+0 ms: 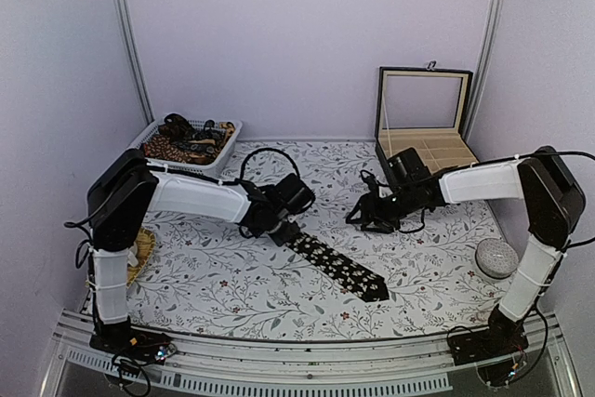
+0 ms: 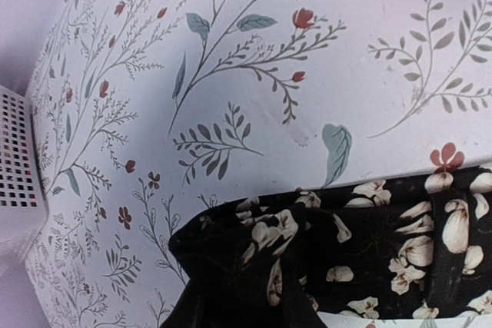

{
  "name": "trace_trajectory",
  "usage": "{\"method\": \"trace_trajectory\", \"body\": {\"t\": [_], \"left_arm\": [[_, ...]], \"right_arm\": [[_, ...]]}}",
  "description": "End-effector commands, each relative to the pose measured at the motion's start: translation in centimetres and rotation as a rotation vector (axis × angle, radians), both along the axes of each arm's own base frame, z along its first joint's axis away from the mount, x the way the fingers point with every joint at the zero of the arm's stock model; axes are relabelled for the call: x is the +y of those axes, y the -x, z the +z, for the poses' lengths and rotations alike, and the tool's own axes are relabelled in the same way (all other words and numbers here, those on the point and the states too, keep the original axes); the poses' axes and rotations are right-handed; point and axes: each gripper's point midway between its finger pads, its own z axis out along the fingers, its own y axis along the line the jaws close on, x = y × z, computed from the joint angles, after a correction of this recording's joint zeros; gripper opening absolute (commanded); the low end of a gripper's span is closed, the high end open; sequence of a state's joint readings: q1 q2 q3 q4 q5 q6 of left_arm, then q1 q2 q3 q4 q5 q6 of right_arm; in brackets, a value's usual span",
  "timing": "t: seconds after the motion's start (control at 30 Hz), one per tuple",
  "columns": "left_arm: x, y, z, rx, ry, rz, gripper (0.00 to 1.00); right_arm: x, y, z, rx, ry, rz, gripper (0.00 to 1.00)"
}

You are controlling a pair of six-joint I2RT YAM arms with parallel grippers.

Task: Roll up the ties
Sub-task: Roll the tie at the center of the board.

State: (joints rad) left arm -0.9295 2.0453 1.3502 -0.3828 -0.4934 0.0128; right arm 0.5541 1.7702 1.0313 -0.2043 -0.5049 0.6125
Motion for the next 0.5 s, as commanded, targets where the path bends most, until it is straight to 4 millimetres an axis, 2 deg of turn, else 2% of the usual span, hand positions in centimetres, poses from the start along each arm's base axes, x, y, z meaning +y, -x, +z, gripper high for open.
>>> {"method": "trace_trajectory", "body": {"t": [0.0,0.13,0.27,0.47], "left_arm": [[0.3,1.9,-2.4,-0.005,-0.214,-0.075,0.0],[-0.1,2.8,-3.3,-0.028,-0.3,-0.095,0.0],[-0.6,3.8,-4.3,-0.003,-0.306,-0.095,0.01],[-1.9,4.7,-4.6,0.029,-0.257,-0.082,0.15]], "right_arm": [[0.5,1.7,4.4,-0.037,-0.114,0.037,0.57],[0.5,2.0,3.9,-0.003,-0.137,0.03,0.57],[0.6,2.0,4.1,0.0,-0.151,0.03,0.57],[0.9,1.9,4.1,0.009,-0.17,0.033,0.57]]}}
